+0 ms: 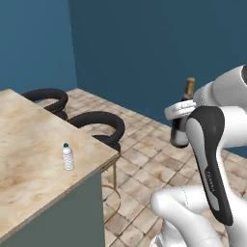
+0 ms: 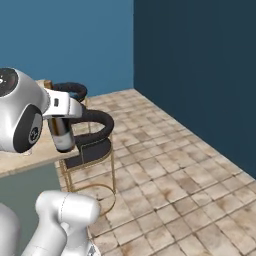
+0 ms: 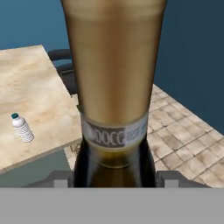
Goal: Move the drinks to the dining counter.
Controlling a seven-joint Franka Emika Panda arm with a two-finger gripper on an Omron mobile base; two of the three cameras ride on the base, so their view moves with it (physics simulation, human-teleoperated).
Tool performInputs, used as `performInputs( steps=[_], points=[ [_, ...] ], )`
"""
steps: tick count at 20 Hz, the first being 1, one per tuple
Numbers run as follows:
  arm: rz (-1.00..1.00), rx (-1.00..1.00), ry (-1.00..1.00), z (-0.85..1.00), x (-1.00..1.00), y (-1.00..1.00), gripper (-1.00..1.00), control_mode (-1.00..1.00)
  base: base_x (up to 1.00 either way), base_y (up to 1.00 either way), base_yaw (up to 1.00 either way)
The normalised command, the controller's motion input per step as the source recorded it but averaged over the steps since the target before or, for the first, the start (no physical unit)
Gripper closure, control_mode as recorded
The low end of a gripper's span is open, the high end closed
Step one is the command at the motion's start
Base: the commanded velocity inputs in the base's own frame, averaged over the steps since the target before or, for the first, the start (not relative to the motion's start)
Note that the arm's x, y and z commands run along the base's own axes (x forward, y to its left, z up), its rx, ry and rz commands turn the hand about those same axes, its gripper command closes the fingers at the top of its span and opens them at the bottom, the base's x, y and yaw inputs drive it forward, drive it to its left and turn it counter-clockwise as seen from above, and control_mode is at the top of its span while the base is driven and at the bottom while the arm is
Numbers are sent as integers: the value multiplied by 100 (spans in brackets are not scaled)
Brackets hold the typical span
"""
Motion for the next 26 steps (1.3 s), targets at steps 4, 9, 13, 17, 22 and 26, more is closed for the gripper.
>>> performInputs(
  steps=[4, 9, 13, 17, 22, 26],
  points=[
    [0, 0, 0, 0, 0, 0, 100, 100, 0, 33, 33],
    [0, 0, 0, 0, 0, 0, 100, 100, 0, 34, 33],
    [0, 0, 0, 0, 0, 0, 100, 100, 0, 38, 33],
    [0, 0, 0, 0, 0, 0, 100, 100, 1, 41, 32],
    [0, 0, 0, 0, 0, 0, 100, 100, 34, 8, 27],
    [0, 0, 0, 0, 0, 0, 100, 100, 57, -1, 25]
  ],
)
